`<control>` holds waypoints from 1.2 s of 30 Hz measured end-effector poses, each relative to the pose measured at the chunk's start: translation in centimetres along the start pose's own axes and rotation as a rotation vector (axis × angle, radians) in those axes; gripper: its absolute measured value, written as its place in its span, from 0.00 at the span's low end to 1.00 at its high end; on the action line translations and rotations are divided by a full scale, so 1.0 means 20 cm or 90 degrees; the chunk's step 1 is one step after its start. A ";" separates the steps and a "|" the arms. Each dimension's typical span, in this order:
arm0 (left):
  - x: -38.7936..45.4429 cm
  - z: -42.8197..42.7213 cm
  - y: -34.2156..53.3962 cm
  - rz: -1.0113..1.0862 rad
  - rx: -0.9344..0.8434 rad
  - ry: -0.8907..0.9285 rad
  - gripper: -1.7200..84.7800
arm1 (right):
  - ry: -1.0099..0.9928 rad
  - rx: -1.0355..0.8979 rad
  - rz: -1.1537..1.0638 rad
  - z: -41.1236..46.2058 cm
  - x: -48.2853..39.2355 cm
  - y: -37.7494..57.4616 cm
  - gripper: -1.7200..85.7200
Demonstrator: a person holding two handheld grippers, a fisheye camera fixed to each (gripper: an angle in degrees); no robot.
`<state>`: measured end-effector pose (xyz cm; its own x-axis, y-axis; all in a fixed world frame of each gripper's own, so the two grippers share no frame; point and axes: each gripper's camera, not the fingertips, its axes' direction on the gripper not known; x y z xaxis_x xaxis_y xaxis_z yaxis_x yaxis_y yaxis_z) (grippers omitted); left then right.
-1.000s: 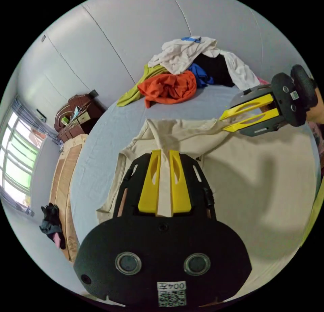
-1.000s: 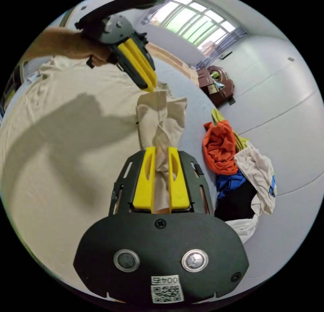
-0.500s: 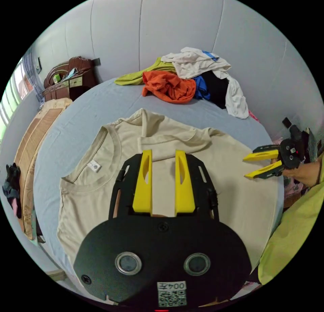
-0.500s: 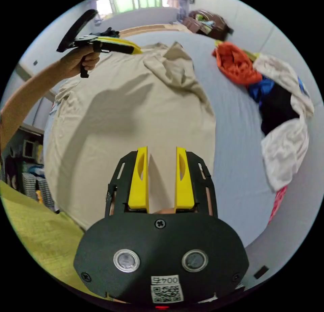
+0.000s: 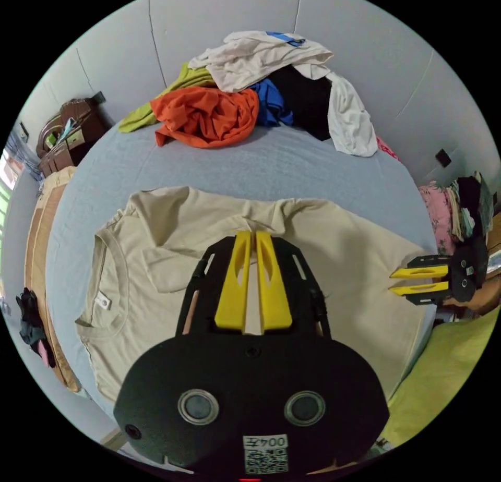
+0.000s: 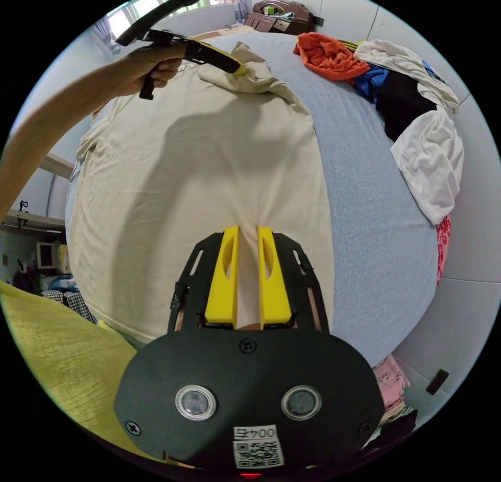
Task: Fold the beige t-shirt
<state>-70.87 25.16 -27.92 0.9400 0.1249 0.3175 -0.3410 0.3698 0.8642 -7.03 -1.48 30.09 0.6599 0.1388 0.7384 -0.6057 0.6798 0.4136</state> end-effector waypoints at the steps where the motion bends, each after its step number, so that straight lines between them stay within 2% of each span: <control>1: 0.01 -0.03 0.03 -0.007 0.022 -0.002 0.06 | -0.001 0.004 -0.008 0.00 0.01 0.01 0.09; 3: 0.06 -0.13 0.16 -0.049 0.090 -0.009 0.06 | 0.003 0.010 -0.029 0.00 0.02 0.02 0.09; 5: 0.10 -0.15 0.30 -0.084 0.105 -0.015 0.08 | 0.009 0.016 -0.059 0.00 0.03 0.04 0.09; 9: 0.20 -0.09 0.62 -0.154 0.062 -0.012 0.10 | -0.009 0.019 -0.062 -0.01 0.07 0.06 0.10; 14: 0.06 -0.14 0.74 -0.240 0.065 -0.075 0.10 | -0.199 0.139 0.033 -0.14 0.25 0.01 0.13; 19: -0.24 -0.19 0.52 -0.255 0.094 -0.109 0.13 | -0.131 0.184 0.020 -0.16 0.21 -0.28 0.11; 24: -0.42 -0.03 0.22 -0.187 0.013 -0.142 0.16 | -0.116 0.158 0.000 -0.09 0.13 -0.64 0.12; 28: -0.50 0.09 0.15 -0.161 -0.046 -0.147 0.13 | -0.047 0.105 -0.035 0.00 0.06 -0.83 0.11; 30: -0.55 0.07 0.17 -0.161 -0.025 -0.139 0.06 | -0.027 0.083 -0.051 0.03 0.05 -0.86 0.10; 36: -0.64 -0.08 0.39 -0.200 0.072 -0.143 0.05 | -0.005 0.198 -0.109 -0.12 0.02 -0.64 0.03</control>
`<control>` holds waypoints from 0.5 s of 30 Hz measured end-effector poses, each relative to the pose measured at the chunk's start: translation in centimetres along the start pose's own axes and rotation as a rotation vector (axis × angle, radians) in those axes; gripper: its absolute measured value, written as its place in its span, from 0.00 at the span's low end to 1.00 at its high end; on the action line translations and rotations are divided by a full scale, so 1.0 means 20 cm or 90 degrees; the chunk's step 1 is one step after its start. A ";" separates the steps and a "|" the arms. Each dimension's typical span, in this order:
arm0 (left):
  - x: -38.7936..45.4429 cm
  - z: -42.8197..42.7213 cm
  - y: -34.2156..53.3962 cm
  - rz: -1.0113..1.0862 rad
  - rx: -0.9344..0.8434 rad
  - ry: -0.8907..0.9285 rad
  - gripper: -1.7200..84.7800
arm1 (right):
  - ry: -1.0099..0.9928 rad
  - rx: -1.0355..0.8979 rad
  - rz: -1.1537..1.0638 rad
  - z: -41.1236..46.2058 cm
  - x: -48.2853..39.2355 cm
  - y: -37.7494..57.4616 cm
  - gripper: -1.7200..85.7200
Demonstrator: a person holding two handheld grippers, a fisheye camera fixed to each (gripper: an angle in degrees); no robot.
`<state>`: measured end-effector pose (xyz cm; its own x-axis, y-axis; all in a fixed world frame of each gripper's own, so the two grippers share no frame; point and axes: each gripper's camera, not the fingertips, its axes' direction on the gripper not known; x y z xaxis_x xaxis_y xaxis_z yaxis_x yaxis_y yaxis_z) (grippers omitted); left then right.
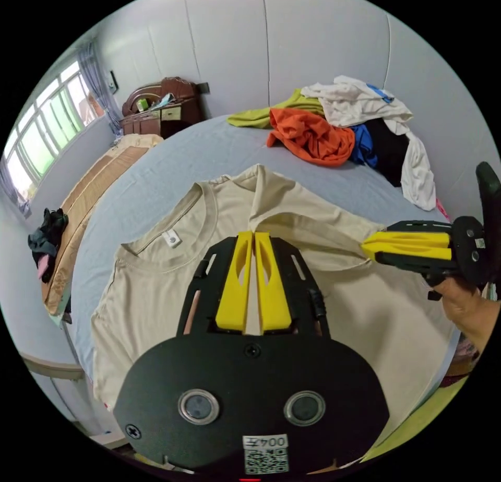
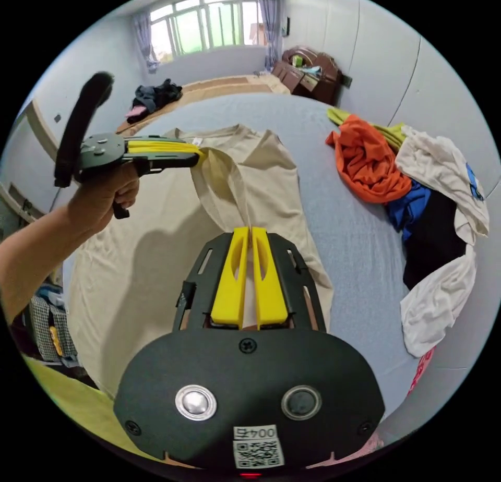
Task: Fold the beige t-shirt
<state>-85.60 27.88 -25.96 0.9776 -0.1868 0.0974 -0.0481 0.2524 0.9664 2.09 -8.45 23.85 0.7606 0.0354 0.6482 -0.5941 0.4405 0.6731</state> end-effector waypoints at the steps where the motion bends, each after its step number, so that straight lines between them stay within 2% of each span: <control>1: -0.02 0.01 0.02 0.001 -0.004 0.004 0.05 | -0.009 0.013 -0.019 -0.02 -0.02 0.05 0.04; 6: -0.25 0.10 0.21 -0.009 -0.077 0.079 0.10 | -0.012 -0.056 -0.036 0.07 -0.04 0.22 0.05; 9: -0.41 0.09 0.22 -0.019 -0.077 0.125 0.11 | -0.058 -0.060 -0.011 0.06 0.02 0.31 0.07; 13: -0.63 0.05 0.07 -0.065 -0.028 0.186 0.12 | -0.095 -0.044 0.068 0.02 0.15 0.36 0.08; 15: -0.77 0.11 -0.12 -0.111 -0.018 0.286 0.13 | -0.113 -0.032 0.104 0.01 0.21 0.36 0.08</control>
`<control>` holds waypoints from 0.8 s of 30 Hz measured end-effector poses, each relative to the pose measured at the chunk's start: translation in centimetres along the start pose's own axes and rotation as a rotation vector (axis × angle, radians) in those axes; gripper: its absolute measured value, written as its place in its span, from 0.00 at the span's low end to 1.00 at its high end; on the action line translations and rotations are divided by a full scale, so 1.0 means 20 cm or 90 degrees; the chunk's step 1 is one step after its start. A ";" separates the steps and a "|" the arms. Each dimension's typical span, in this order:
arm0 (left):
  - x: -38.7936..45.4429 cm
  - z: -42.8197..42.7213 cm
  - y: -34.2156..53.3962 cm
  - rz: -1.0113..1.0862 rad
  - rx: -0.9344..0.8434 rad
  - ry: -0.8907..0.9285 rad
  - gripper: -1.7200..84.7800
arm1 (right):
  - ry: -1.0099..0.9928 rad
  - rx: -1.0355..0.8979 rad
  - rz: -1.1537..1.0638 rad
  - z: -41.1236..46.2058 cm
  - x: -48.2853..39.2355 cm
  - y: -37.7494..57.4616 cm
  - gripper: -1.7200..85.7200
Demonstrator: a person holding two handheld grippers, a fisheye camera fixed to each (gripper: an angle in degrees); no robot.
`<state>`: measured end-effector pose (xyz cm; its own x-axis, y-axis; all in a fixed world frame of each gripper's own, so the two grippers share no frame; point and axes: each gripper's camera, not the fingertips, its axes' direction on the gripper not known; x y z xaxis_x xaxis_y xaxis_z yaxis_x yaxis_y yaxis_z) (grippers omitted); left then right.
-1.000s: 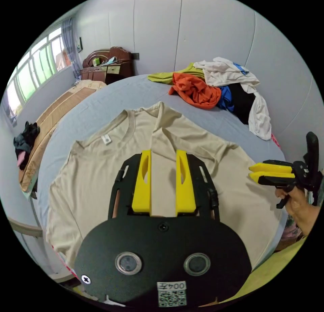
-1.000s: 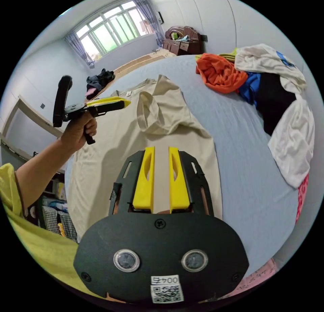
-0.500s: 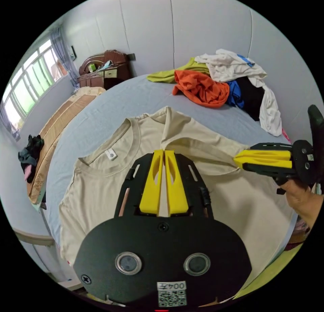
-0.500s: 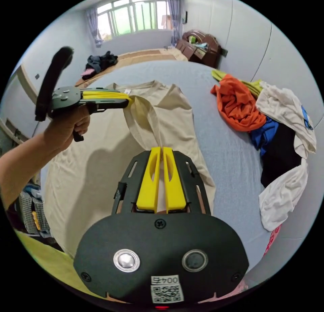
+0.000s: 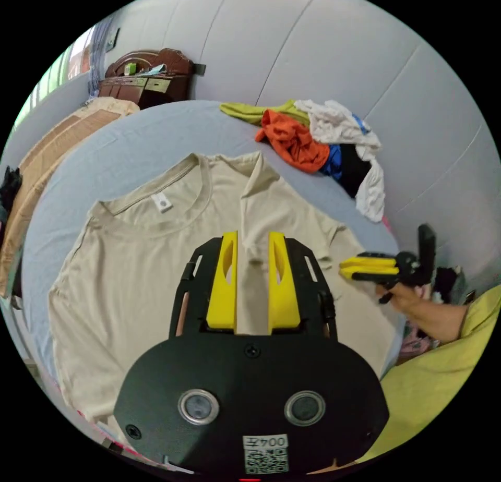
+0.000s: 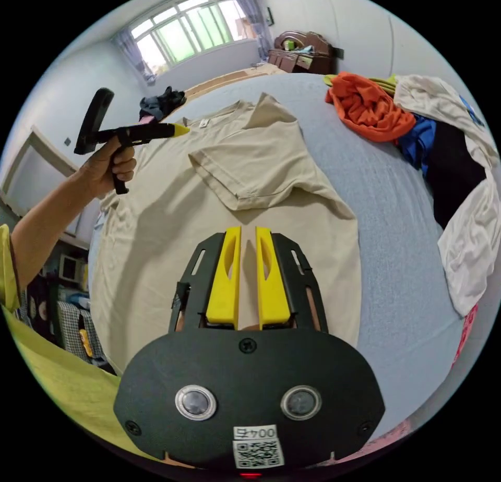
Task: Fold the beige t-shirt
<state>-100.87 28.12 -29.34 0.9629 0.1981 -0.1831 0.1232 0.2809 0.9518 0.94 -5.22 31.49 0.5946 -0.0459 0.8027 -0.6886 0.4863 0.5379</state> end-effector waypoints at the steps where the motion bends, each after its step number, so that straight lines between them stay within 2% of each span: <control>1: -0.03 0.01 -0.06 -0.013 0.000 0.026 0.13 | -0.013 0.013 0.010 -0.02 0.02 0.00 0.09; 3: -0.17 0.09 -0.28 -0.094 -0.026 0.129 0.15 | -0.025 0.037 0.003 -0.05 0.03 -0.01 0.09; 5: -0.26 0.17 -0.43 -0.138 -0.054 0.183 0.17 | -0.022 0.070 -0.022 -0.08 0.02 -0.02 0.10; 10: -0.51 0.30 -0.68 -0.239 -0.109 0.178 0.19 | 0.000 0.061 -0.083 -0.06 -0.03 -0.11 0.13; 15: -0.76 0.39 -0.75 -0.340 -0.127 0.245 0.19 | 0.025 0.012 -0.134 0.01 -0.07 -0.13 0.13; 20: -0.81 0.46 -0.81 -0.335 -0.163 0.293 0.17 | 0.058 -0.020 -0.148 0.05 -0.07 -0.10 0.11; 22: -0.80 0.46 -0.85 -0.310 -0.161 0.285 0.14 | 0.061 -0.024 -0.151 0.05 -0.06 -0.11 0.11; 24: -0.78 0.40 -0.92 -0.265 -0.134 0.226 0.07 | 0.056 -0.031 -0.149 0.04 -0.05 -0.11 0.11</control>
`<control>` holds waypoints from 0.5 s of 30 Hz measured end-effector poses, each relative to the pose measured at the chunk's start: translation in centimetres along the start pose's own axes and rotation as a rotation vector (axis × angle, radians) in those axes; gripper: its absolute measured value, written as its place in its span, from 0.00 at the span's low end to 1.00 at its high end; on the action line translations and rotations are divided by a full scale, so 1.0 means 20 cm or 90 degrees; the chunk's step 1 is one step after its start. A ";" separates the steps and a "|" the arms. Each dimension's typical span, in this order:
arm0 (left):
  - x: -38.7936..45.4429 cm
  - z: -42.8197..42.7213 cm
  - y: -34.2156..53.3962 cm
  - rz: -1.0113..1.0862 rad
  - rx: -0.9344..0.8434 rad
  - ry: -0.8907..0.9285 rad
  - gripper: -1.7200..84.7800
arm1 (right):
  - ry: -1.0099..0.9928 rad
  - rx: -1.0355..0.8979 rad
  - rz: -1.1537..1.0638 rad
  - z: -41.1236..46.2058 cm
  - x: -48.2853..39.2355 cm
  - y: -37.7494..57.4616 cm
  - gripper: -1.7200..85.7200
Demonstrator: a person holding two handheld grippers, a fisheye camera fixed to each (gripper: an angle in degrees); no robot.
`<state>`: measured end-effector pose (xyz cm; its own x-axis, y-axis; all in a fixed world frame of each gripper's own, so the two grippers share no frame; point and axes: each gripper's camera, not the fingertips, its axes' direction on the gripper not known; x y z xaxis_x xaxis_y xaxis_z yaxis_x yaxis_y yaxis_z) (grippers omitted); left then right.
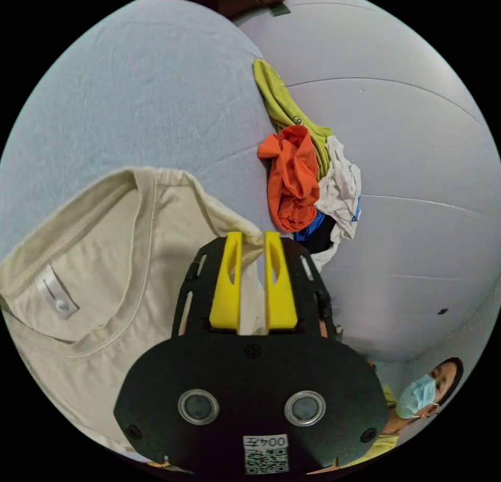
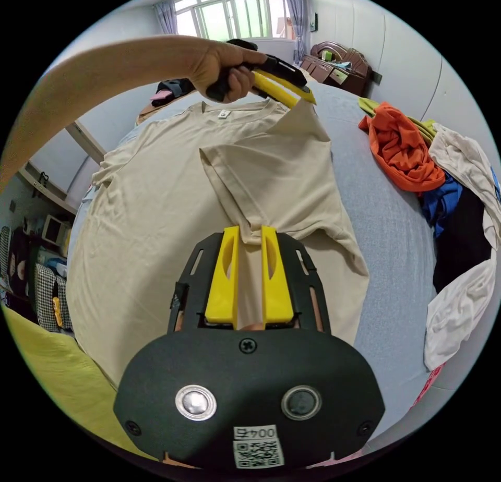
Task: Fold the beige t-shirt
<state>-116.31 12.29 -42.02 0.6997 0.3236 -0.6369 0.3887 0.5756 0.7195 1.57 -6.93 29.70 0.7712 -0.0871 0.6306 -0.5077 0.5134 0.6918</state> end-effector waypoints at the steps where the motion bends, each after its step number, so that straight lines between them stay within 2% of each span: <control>1: 0.01 -0.01 -0.01 0.010 0.007 -0.016 0.07 | -0.006 -0.003 0.004 -0.01 0.01 0.00 0.11; 5: 0.06 0.02 -0.10 0.075 -0.010 -0.104 0.05 | -0.002 -0.002 0.010 -0.02 0.04 0.01 0.10; 8: 0.00 0.08 -0.10 0.063 -0.035 -0.149 0.05 | -0.010 0.004 0.017 -0.04 0.06 0.03 0.09; 15: -0.18 0.00 0.10 -0.046 0.097 0.022 0.08 | -0.078 0.047 0.046 -0.12 0.17 0.11 0.11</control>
<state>-118.04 12.24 -38.23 0.6465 0.3121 -0.6962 0.5258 0.4789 0.7030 4.01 -4.02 32.40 0.6815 -0.1586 0.7144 -0.5900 0.4586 0.6645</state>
